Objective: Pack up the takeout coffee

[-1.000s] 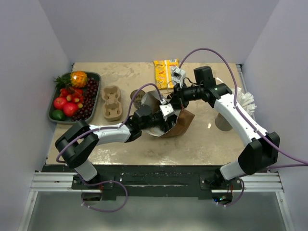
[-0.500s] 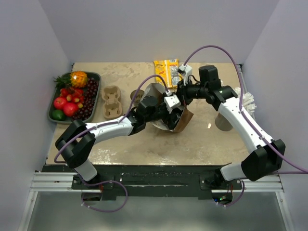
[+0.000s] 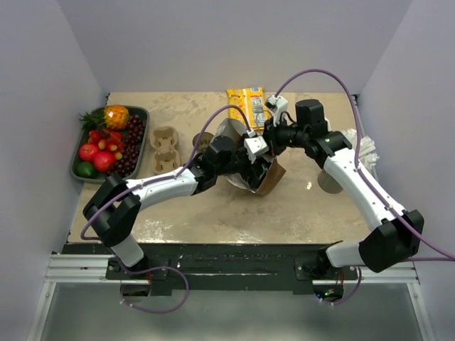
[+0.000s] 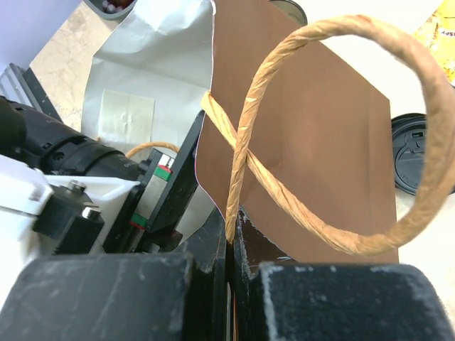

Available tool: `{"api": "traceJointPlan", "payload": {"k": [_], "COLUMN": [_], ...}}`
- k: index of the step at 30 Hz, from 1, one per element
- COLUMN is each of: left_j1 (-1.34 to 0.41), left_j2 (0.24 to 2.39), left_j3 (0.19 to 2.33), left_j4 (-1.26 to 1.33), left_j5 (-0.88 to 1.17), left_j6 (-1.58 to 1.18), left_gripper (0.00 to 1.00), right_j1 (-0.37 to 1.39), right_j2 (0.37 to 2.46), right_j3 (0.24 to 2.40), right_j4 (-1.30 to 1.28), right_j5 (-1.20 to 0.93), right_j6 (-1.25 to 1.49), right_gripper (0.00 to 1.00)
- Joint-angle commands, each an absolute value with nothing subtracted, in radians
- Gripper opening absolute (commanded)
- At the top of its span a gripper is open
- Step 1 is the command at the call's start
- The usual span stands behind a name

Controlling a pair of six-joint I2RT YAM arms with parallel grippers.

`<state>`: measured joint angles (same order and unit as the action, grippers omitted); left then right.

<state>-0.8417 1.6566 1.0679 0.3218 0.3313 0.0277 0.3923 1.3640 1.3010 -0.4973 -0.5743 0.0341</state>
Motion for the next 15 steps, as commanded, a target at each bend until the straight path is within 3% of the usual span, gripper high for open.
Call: {"api": "traceJointPlan", "payload": {"k": [1,15], "left_j1": [-0.827,-0.792], "left_j2": [1.608,1.588], "left_j3": [1.163,1.218], "left_j4": [0.356,0.204], "left_j5": [0.399,0.377], "left_j6": [0.022,-0.011], "left_gripper": [0.99,0.99], "right_j1": [0.403,0.344], "right_j2": [1.388,1.433], "right_j3": [1.318,1.356], "right_j4": [-0.485,-0.476], "right_j5": [-0.603,-0.552], "right_j6": [0.061,0.106], "right_gripper": [0.0,0.0]}}
